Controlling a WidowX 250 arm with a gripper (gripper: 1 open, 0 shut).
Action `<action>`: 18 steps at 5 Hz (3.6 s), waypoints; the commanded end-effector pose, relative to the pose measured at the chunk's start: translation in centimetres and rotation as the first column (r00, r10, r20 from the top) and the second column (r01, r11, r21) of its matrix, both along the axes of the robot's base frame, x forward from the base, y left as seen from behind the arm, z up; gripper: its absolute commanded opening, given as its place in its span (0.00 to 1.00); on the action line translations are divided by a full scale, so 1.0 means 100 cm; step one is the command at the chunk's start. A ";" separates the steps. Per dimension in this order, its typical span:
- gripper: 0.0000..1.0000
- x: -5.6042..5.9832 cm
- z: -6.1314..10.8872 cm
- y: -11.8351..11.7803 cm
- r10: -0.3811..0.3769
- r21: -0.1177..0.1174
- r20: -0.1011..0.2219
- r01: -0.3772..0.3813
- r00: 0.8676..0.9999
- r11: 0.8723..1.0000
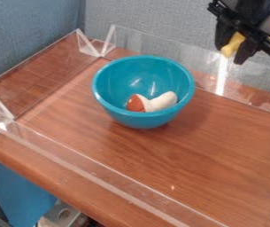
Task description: Put the yellow object in the blue bowl
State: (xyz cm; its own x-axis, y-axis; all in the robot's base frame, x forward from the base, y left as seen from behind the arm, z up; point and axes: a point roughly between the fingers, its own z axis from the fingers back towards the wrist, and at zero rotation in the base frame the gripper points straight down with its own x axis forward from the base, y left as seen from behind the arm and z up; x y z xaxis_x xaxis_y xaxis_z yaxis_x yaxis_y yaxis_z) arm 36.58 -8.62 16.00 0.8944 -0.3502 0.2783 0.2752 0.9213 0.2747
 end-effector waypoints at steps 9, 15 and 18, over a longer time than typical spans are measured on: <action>0.00 -0.003 0.026 0.199 0.414 -0.010 0.095 -0.415 0.905 0.910; 0.00 0.014 0.028 0.205 0.388 -0.035 0.106 -0.386 0.916 0.922; 0.00 0.022 0.027 0.212 0.380 -0.046 0.112 -0.377 0.918 0.925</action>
